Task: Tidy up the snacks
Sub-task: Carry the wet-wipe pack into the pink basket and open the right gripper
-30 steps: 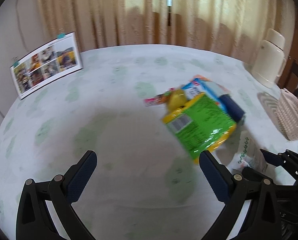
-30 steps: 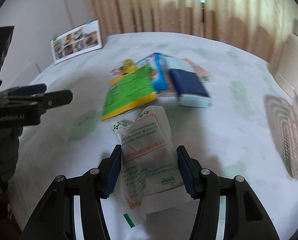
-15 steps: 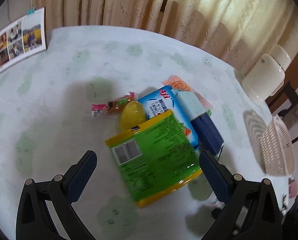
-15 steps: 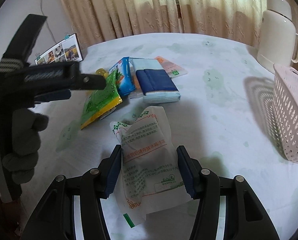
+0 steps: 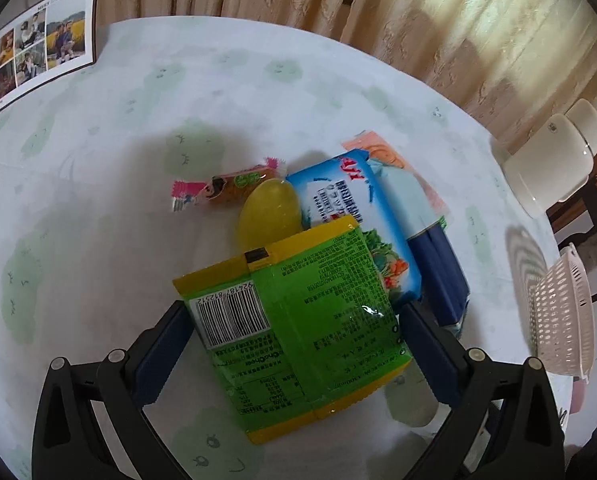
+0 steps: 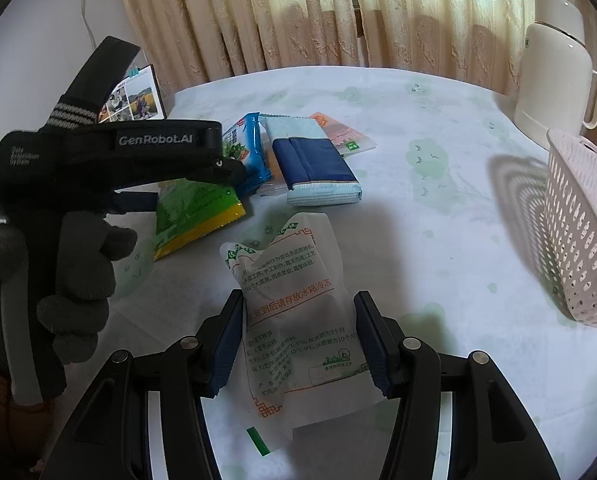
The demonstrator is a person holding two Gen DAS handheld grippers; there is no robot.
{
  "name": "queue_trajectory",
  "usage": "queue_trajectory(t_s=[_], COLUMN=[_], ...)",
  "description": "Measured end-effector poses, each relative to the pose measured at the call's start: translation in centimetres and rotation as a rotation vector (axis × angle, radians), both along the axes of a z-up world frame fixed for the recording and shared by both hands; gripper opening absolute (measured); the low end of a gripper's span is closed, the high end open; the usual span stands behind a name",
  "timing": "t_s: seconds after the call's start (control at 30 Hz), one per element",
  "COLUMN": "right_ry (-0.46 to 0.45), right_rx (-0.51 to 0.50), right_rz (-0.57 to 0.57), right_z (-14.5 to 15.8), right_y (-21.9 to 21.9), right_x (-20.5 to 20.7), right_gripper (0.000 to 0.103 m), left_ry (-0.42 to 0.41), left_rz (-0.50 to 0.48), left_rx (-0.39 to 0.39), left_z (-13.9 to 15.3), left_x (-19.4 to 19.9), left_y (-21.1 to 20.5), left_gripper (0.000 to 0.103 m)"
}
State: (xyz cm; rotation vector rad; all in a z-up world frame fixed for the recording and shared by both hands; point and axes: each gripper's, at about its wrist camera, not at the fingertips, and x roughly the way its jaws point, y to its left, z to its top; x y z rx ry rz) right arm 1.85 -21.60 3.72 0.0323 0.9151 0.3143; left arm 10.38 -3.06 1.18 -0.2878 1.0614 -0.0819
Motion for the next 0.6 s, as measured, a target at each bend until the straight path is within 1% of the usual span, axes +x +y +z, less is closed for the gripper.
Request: queue_trajectory(t_s=[0.13, 0.2, 0.3, 0.4, 0.5, 0.6], right_ry=[-0.004, -0.011, -0.023, -0.036, -0.043, -0.07], right_rx=[0.009, 0.014, 0.017, 0.015, 0.015, 0.008], right_rz=[-0.01, -0.015, -0.02, -0.03, -0.043, -0.056], right_z=[0.2, 0.4, 0.7, 1.0, 1.2, 1.5], right_y=[-0.1, -0.3, -0.3, -0.5, -0.8, -1.0], right_x=[-0.1, -0.2, -0.3, -0.3, -0.2, -0.3], right_gripper=[0.056, 0.056, 0.055, 0.056, 0.056, 0.056], left_ry=[-0.017, -0.02, -0.023, -0.039, -0.086, -0.149], left_rz=[-0.023, -0.027, -0.027, -0.026, -0.026, -0.027], left_rx=[0.032, 0.034, 0.027, 0.036, 0.067, 0.118], left_z=[-0.1, 0.0, 0.2, 0.5, 1.4, 2.6], left_x=[-0.3, -0.5, -0.9, -1.3, -2.1, -3.1], left_y=[-0.4, -0.4, -0.2, -0.3, -0.6, -1.2], left_gripper=[0.098, 0.095, 0.094, 0.093, 0.093, 0.093])
